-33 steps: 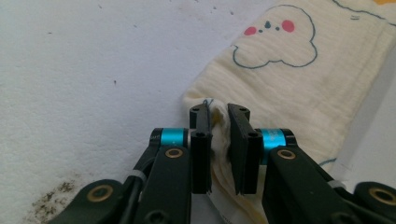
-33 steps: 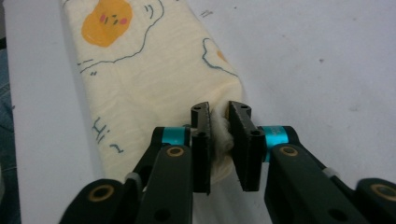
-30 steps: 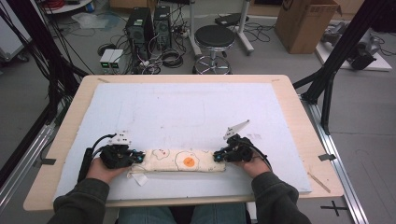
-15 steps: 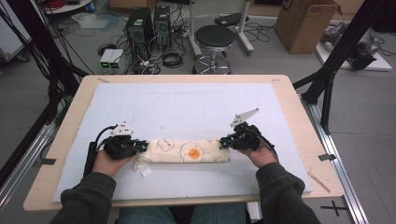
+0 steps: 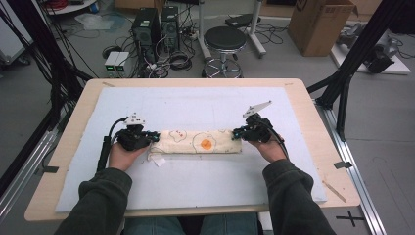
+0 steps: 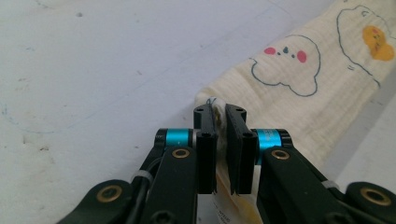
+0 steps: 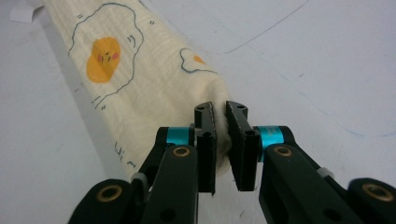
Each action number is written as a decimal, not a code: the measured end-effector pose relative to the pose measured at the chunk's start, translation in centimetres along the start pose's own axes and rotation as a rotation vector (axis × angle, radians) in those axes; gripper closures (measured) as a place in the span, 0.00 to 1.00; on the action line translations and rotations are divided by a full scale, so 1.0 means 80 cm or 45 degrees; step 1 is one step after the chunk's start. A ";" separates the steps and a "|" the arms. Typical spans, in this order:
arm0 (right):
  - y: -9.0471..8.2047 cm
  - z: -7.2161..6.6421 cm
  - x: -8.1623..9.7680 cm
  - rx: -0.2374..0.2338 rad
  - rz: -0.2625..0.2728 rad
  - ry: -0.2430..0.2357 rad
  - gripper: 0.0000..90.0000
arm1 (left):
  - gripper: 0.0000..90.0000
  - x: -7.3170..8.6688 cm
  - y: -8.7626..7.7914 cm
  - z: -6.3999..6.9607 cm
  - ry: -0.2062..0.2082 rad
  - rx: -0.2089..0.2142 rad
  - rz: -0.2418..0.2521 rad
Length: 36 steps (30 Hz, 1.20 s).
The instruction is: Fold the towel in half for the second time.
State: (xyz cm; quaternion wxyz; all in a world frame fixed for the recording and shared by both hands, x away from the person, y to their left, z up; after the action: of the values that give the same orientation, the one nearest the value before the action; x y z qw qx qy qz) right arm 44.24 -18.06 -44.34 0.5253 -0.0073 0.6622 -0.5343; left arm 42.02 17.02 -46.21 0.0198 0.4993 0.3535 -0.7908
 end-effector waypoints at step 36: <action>0.017 -0.020 0.023 -0.018 0.005 0.013 0.57 | 0.76 0.014 0.003 0.022 0.084 0.060 -0.160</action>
State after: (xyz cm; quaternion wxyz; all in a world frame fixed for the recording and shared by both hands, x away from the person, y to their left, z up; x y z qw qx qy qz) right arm 42.99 -17.40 -46.77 0.5230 -0.0070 0.6687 -0.5284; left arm 40.21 16.22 -46.79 -0.0531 0.5022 0.3658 -0.7818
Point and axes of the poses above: each handheld gripper's, and its own axes: y roughly forward along the jaws, x roughly out of its underside, z roughly to its right, the point moved 6 cm from there along y, roughly forward along the jaws, and after that the axes turned 15 degrees about x, right-handed, at the moved point
